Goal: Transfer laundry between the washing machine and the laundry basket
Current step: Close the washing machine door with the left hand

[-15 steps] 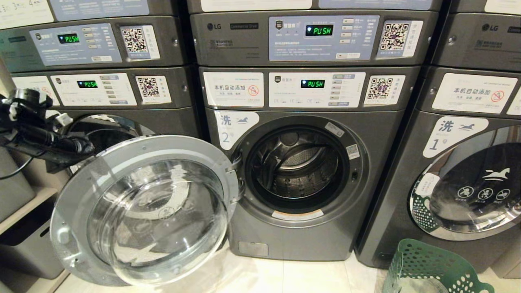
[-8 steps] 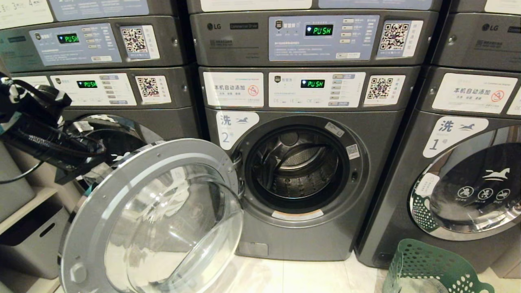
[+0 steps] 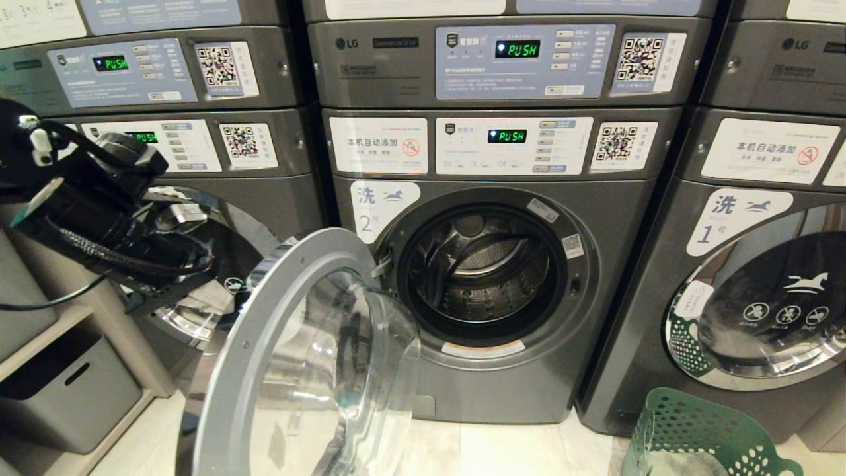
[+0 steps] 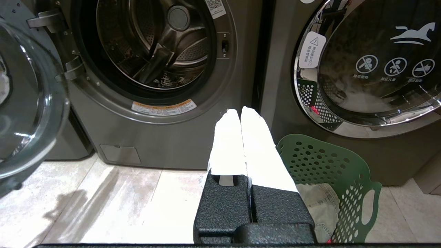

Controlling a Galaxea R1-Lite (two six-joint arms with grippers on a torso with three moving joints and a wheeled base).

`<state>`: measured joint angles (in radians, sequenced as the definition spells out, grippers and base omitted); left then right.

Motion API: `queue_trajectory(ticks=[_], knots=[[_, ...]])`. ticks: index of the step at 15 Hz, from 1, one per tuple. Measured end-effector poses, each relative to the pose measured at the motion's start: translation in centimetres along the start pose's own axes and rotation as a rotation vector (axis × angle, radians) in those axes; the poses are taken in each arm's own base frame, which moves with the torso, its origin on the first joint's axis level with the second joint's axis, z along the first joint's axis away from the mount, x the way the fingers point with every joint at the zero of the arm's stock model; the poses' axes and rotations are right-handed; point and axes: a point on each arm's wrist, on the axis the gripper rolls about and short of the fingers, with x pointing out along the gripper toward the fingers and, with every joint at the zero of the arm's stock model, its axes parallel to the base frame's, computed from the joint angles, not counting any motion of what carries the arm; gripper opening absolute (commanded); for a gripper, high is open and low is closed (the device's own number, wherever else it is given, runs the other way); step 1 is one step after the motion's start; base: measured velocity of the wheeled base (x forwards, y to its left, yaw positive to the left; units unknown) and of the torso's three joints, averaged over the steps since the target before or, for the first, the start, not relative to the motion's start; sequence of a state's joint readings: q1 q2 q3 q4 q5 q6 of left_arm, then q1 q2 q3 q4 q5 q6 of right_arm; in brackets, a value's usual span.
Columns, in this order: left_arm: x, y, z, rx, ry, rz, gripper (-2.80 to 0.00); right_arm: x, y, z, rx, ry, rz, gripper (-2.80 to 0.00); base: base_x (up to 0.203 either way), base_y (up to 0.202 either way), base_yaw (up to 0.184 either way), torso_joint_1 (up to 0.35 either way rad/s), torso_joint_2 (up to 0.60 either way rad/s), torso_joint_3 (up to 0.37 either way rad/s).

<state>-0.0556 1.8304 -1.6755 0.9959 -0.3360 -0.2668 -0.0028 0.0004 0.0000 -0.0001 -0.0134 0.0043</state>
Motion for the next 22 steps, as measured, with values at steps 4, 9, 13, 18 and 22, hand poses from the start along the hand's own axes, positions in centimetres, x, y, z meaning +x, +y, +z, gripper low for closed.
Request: queue_trajectory(ticks=[4,9,13,18,22], knots=[[0.8,-4.1,-1.9,0.085,0.045,-0.058,-2.8,0.0,0.0,0.0,0.002,-0.001,0.0,-2.8,0.0,0.0,0.0,0.0,0.0,0.0],[2.4,-8.5,-2.9,0.191,0.035,-0.139,-2.8,0.0,0.0,0.0,0.001,-0.001,0.0,-2.8,0.0,0.0,0.0,0.0,0.0,0.0],[4.9,-12.0,-3.1,0.283,-0.002,-0.216,-2.8,0.0,0.0,0.0,-0.001,-0.001,0.0,-2.8,0.0,0.0,0.0,0.0,0.0,0.0],[7.6,-16.4,-3.3,0.333,-0.028,-0.284,-2.8,0.0,0.0,0.0,-0.006,0.0,0.0,-2.8,0.0,0.0,0.0,0.0,0.0,0.0],[8.0,-18.6,-3.5,0.305,-0.051,-0.289,-2.8,0.0,0.0,0.0,-0.015,0.002,0.009,-2.8,0.0,0.0,0.0,0.0,0.0,0.0]])
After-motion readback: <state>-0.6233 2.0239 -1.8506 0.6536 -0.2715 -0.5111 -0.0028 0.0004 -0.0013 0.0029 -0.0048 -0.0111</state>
